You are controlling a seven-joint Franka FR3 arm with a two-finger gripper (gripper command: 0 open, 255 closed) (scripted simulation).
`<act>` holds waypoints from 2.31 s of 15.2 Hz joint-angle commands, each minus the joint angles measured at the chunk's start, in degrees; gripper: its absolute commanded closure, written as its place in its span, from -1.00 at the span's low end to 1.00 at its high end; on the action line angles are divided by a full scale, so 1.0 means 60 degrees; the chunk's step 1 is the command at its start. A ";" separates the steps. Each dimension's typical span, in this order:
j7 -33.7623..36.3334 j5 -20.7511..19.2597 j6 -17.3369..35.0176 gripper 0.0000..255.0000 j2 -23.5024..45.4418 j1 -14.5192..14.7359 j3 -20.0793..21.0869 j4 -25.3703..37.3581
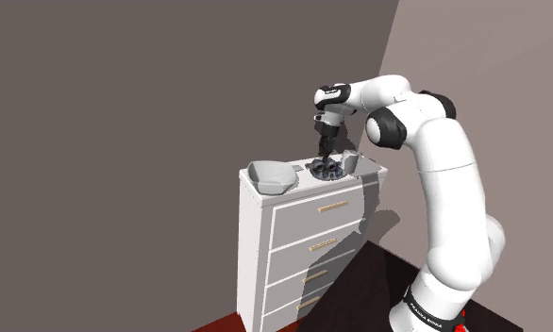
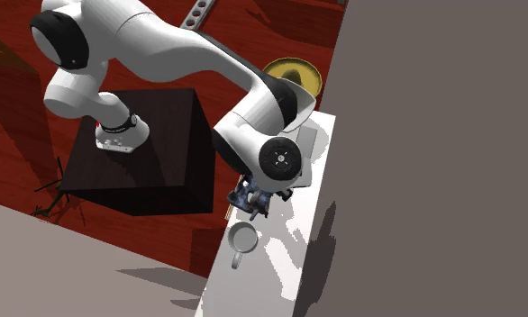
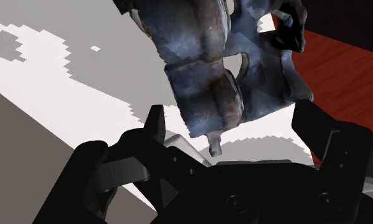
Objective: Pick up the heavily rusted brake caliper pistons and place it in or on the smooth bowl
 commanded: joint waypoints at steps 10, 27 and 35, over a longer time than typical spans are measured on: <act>-0.0285 0.0218 0.0726 -1.00 0.0428 0.0016 0.0172 -0.0393; -0.0226 0.0166 0.0531 1.00 0.0344 0.0012 0.0143 -0.0263; 0.0006 0.0001 -0.0305 1.00 0.0095 -0.0055 0.0055 0.0396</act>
